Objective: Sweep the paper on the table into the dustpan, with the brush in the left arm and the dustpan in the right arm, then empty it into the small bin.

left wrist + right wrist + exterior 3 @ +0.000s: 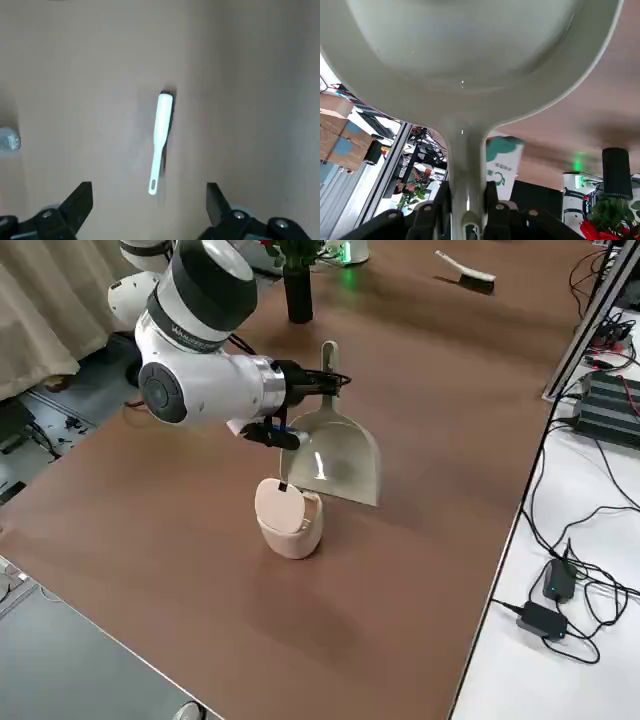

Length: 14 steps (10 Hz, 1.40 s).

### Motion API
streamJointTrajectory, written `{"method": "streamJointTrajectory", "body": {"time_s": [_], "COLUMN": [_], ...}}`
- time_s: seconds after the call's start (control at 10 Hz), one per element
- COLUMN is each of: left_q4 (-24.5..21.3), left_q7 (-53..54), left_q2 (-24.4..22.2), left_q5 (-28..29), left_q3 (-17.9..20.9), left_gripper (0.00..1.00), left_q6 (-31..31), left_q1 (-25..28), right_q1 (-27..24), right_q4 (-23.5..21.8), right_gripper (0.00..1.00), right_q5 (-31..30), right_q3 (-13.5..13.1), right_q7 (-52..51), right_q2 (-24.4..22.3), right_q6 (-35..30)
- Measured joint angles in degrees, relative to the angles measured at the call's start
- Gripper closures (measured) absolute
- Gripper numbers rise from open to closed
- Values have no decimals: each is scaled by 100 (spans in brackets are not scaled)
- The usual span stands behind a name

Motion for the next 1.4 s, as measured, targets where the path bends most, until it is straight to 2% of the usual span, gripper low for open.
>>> {"method": "streamJointTrajectory", "body": {"time_s": [0.3, 0.6, 0.8, 1.1, 1.4], "left_q4": [129, 129, 130, 130, 131], "left_q7": [6, 25, 45, 45, 45], "left_q2": [-41, -41, -41, -41, -41], "left_q5": [-130, -139, -142, -144, -144], "left_q3": [-8, 7, 2, -33, -29], "left_gripper": [0, 0, 0, 0, 0], "left_q6": [-47, -70, -71, -71, -71], "left_q1": [6, 79, 106, 92, 96], "right_q1": [25, 424, 534, 544, 572], "right_q4": [44, 187, 194, 231, 248], "right_gripper": [67, 67, 67, 67, 67], "right_q5": [-169, -1152, -1412, -2124, -3067], "right_q3": [6, 103, 447, 1113, 1976], "right_q7": [-12, -604, -758, -1669, -2356], "right_q2": [-1, -177, -273, -337, -448], "right_q6": [-40, 81, 160, 286, 590]}}
